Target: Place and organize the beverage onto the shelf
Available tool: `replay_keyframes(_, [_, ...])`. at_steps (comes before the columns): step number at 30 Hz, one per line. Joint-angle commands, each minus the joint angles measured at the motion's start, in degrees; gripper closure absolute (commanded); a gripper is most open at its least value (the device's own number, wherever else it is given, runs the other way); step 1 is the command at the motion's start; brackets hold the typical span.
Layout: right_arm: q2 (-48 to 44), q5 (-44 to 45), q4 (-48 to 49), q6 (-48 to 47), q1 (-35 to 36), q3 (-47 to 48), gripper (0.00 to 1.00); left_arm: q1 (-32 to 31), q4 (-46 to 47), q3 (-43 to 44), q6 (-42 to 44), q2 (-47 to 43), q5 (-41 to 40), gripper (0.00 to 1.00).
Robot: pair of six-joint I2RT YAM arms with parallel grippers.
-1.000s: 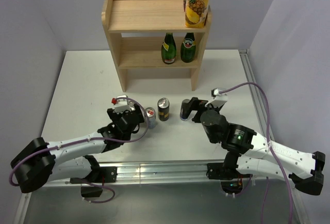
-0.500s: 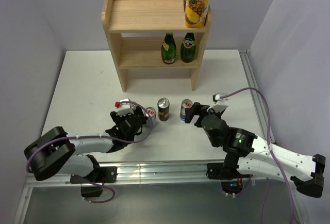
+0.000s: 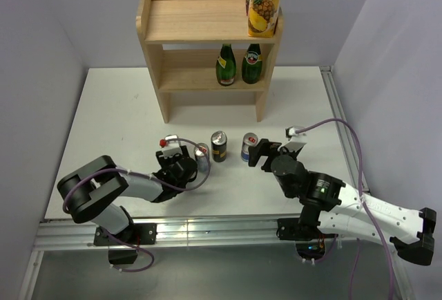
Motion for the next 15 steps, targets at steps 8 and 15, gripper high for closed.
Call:
replay_keyframes(8, [-2.03,2.06,-0.73,1.06,0.54,-1.25,0.01,-0.20,-2.68,2.88,-1.55,-1.74,-4.00,1.00])
replay_keyframes(15, [-1.15,1.97,-0.03,0.54,0.54,-1.34,0.02,-1.26,-18.68,9.39,0.55,-15.33,-3.21,1.00])
